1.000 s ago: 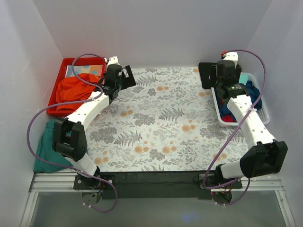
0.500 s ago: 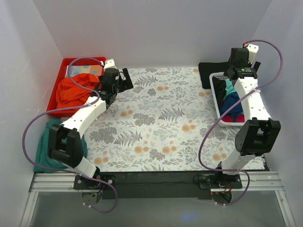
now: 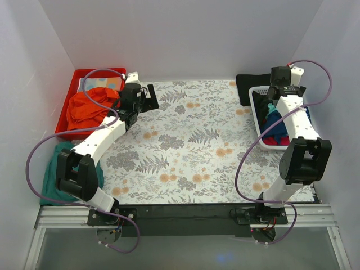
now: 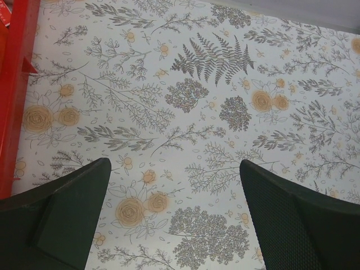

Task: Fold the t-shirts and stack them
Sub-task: Grab crumpled tshirt from bin with the right arm

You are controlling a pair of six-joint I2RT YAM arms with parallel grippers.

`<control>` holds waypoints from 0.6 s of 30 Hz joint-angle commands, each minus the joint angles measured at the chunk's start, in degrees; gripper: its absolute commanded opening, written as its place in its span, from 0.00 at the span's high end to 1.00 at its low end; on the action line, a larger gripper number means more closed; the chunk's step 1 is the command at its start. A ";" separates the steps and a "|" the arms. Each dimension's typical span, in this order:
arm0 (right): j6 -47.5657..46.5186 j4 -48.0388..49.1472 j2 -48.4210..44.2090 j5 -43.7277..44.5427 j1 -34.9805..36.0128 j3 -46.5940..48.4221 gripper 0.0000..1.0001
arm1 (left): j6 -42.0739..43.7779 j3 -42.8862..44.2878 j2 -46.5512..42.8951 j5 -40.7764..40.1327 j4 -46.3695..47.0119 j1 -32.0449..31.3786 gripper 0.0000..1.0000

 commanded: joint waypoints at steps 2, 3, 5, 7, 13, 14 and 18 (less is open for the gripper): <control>1.27 0.80 -0.21 1.27 -2.50 -0.60 0.17 | 0.56 0.05 -2.54 1.46 -0.33 -0.12 0.02; 1.35 0.80 0.05 1.36 -2.58 -0.69 0.18 | 0.64 0.22 -2.53 1.55 -0.42 -0.12 0.02; 1.35 0.71 0.32 2.32 -2.67 -0.78 0.19 | 0.56 0.40 -2.01 1.99 -0.42 -0.12 0.02; 1.35 0.71 0.93 3.02 -2.67 -0.61 0.20 | 0.47 1.01 -1.66 2.08 -0.42 -0.12 0.02; 2.41 0.71 3.22 6.62 -2.67 -0.25 0.21 | 0.12 2.85 -0.25 2.78 -0.95 -0.12 0.02; 2.93 0.71 3.92 7.85 -2.67 -0.43 0.21 | 0.12 3.03 -0.08 2.78 -1.12 -0.12 0.02; 4.34 0.71 5.85 10.67 -2.67 -2.01 0.22 | 0.38 4.00 0.45 2.69 -1.83 -0.12 0.02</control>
